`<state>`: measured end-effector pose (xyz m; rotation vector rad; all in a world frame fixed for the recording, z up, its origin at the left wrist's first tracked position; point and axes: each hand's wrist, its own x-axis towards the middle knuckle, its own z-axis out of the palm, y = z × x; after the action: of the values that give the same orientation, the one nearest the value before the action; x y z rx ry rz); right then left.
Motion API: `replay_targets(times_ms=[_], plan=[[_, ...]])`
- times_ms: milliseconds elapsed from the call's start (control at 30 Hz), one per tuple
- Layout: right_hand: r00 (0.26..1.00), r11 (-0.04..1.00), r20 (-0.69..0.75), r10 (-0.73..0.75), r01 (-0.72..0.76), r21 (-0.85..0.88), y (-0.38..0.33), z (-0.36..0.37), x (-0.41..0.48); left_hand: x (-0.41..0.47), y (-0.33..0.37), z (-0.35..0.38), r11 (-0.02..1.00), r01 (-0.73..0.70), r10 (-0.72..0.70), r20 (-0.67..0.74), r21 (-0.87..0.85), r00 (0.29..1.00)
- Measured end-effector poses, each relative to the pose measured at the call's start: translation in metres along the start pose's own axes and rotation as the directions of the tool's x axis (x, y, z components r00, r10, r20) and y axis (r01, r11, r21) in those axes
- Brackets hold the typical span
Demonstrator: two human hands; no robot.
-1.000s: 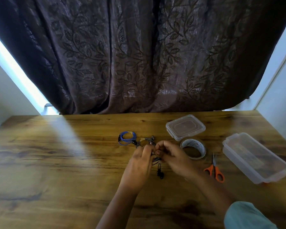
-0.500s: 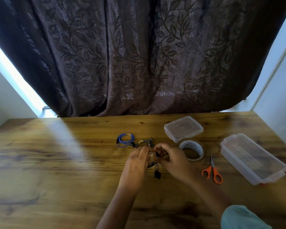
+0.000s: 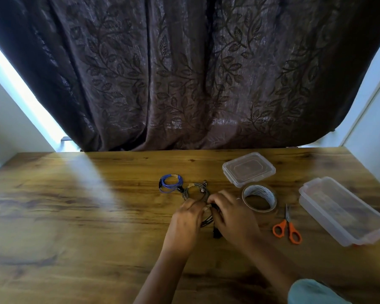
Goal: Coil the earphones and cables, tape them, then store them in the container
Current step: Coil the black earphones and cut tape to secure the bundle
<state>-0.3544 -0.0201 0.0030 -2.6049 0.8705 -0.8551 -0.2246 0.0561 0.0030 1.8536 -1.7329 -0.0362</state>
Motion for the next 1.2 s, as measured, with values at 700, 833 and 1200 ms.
replay_targets(times_ms=[700, 833, 1200], plan=[[0.985, 0.934, 0.163, 0.048, 0.014, -0.357, -0.014, 0.032, 0.001, -0.001, -0.039, -0.004, 0.856, 0.349, -0.271, 0.244, -0.381, 0.931], [0.978, 0.925, 0.189, 0.083, -0.005, -0.379, -0.021, 0.036, 0.003, -0.001, -0.044, 0.000, 0.870, 0.358, -0.291, 0.233, -0.340, 0.928], [0.916, 0.919, 0.322, 0.238, -0.105, -0.380, -0.028, 0.044, 0.006, 0.001, -0.054, 0.015, 0.936, 0.314, -0.266, 0.264, -0.161, 0.927]])
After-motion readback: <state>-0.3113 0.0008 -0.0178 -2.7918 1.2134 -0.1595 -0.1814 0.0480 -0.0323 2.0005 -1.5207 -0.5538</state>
